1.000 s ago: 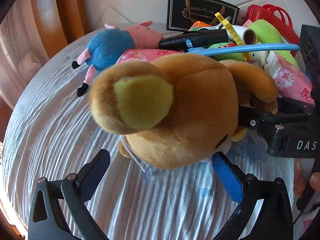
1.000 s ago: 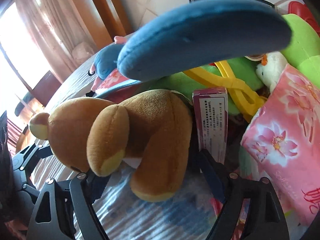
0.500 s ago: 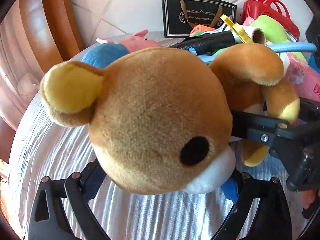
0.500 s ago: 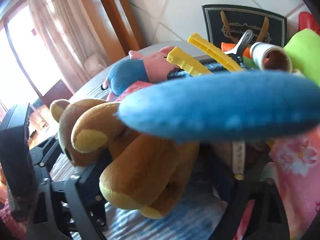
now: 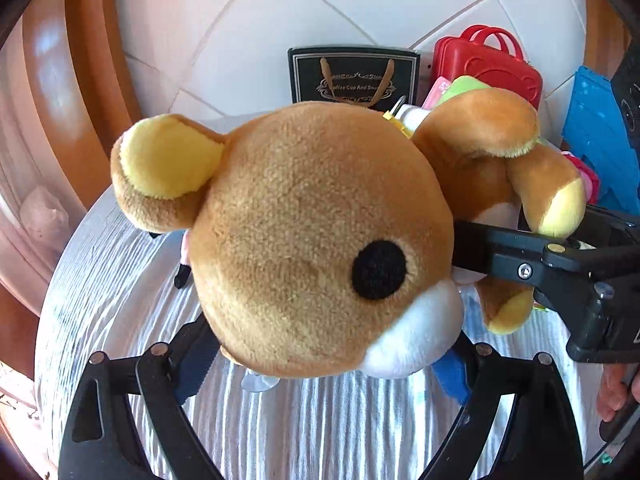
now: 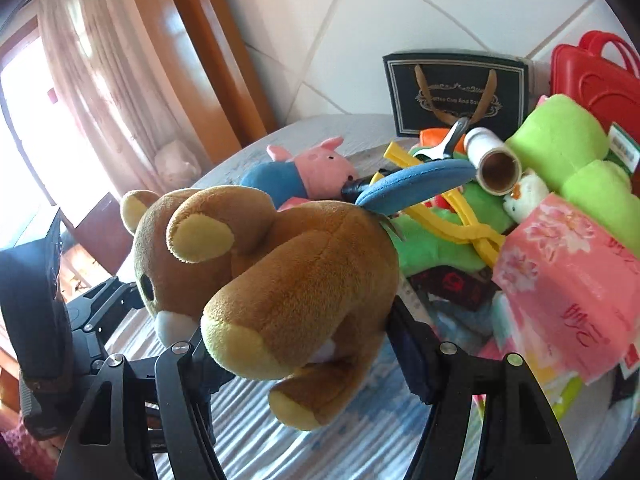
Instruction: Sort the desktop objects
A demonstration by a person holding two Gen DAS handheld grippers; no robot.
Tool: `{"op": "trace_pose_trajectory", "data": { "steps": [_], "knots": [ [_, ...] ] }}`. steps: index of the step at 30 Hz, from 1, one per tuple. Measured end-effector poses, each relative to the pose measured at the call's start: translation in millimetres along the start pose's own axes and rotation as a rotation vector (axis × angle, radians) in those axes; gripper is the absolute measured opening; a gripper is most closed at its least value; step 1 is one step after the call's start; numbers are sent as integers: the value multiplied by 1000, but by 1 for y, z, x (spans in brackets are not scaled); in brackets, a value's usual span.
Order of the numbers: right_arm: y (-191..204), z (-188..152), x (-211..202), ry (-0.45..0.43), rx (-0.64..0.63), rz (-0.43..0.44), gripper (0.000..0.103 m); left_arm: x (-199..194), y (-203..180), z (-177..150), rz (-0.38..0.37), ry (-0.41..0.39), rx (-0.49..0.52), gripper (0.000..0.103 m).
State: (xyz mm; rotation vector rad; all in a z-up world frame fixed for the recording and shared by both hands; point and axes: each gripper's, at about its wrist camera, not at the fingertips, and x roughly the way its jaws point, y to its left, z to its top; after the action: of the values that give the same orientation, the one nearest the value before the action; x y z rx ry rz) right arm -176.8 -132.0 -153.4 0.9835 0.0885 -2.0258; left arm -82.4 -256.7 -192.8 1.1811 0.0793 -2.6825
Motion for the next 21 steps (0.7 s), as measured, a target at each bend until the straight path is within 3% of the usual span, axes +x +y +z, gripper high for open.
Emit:
{"op": "trace_pose_trajectory", "data": {
  "steps": [4, 10, 15, 21],
  "knots": [
    [13, 4, -47, -57, 27, -70, 71, -30, -18, 20, -52, -47, 51, 92],
    [-3, 7, -142, -175, 82, -194, 71, -85, -70, 52, -155, -149, 165, 92],
    [-19, 8, -228, -287, 131, -341, 71, -130, -138, 81, -277, -248, 267, 92],
    [-52, -17, -349, -400, 215, -532, 71, -181, -251, 101, -456, -332, 389, 92]
  ]
}}
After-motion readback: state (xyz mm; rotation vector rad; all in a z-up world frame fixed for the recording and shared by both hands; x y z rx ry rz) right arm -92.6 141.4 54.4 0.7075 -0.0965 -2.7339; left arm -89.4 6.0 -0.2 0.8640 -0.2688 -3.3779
